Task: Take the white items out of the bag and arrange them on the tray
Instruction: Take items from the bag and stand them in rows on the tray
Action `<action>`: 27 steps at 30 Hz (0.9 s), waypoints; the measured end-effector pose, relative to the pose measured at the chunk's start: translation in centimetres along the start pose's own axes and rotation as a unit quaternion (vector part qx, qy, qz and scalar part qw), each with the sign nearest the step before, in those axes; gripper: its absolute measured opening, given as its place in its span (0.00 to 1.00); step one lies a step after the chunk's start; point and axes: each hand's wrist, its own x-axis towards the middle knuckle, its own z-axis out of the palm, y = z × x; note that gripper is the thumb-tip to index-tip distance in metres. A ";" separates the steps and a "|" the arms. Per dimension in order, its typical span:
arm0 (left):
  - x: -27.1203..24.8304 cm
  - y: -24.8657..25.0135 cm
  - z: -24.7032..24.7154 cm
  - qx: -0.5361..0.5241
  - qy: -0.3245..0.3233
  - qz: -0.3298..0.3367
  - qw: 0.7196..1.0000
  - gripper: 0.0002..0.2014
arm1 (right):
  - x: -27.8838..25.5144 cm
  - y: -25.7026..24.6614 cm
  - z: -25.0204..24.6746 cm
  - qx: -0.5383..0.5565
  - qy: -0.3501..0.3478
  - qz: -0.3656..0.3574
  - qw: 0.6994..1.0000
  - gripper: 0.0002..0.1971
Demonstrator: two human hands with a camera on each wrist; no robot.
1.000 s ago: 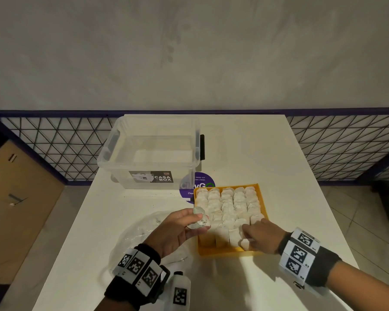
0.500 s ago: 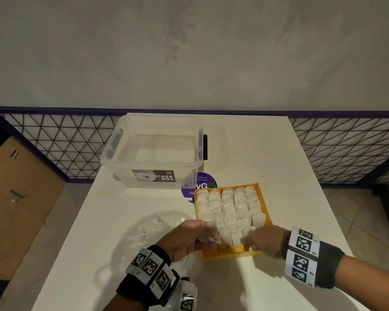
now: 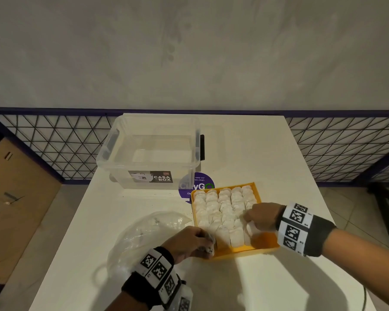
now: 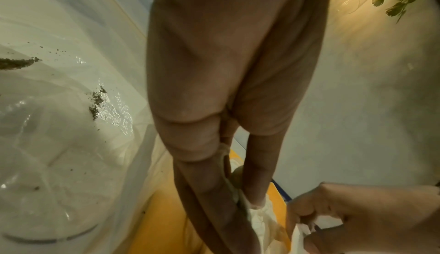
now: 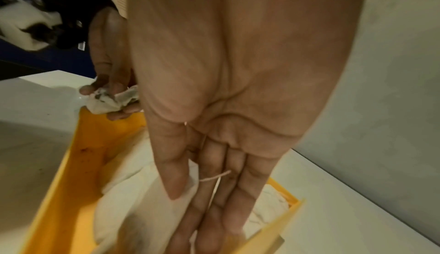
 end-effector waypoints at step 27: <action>0.0 -0.1 -0.1 0.008 0.000 0.004 1.000 0.03 | 1.4 1.5 6.6 -0.150 0.319 0.109 0.930 0.17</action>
